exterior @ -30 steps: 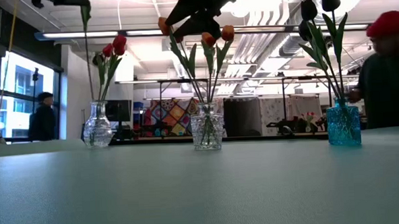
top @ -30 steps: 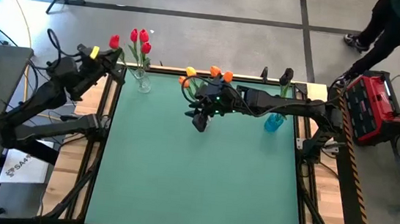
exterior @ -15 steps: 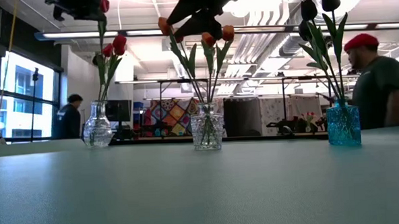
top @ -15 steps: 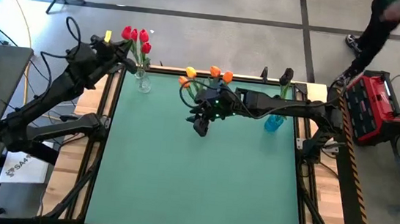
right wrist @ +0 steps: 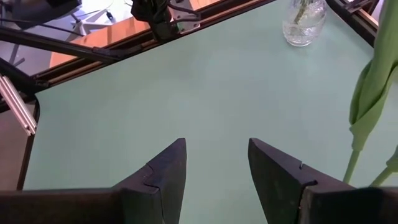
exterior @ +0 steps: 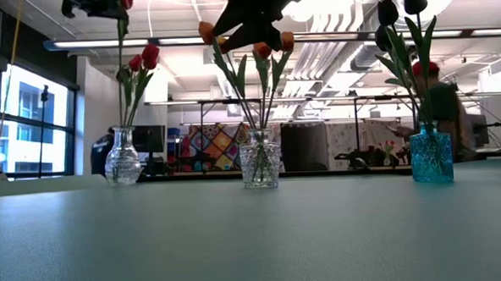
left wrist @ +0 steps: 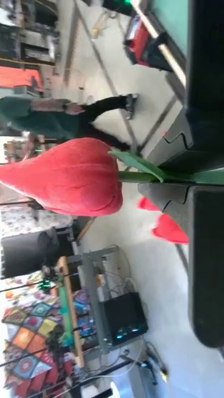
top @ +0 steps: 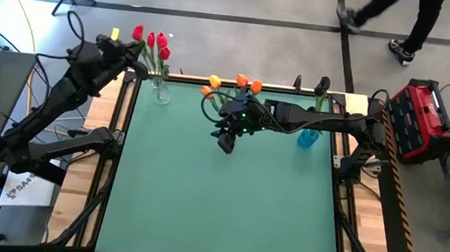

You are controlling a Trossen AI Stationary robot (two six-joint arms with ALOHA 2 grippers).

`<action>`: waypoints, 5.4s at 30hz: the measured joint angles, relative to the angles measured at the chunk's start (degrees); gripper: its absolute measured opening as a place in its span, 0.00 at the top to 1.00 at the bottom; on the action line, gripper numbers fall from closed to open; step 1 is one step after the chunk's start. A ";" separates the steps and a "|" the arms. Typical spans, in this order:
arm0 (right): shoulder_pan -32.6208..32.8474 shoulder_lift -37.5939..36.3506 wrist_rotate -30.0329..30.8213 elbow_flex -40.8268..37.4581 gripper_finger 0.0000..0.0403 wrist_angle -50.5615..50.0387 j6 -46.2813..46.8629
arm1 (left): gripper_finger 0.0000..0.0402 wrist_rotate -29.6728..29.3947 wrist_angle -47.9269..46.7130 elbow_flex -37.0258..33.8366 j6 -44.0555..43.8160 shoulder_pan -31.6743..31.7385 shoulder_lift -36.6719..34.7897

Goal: Sort flowers into vase by color
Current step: Put the pink tulip into the top left transparent vase, then return to Home Position

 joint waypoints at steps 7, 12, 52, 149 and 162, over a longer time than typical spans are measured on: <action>-0.01 0.02 0.02 0.00 0.60 0.62 0.74 | 1.00 0.44 0.48 -2.65 -1.58 1.53 2.27; 0.71 0.02 1.24 0.00 0.60 0.30 1.12 | 0.98 0.19 -0.29 -3.04 -5.55 3.64 4.37; 2.50 -13.24 14.87 -0.11 0.60 -6.61 1.10 | 0.57 6.81 -15.54 0.79 -13.59 5.76 5.26; 15.00 -96.84 21.20 -66.43 1.00 12.25 -9.07 | 1.00 30.21 15.33 -36.81 -15.21 -31.20 -19.94; 15.00 -97.55 23.52 -67.65 1.00 9.76 -6.84 | 1.00 29.43 23.54 -43.18 -14.27 -33.45 -16.13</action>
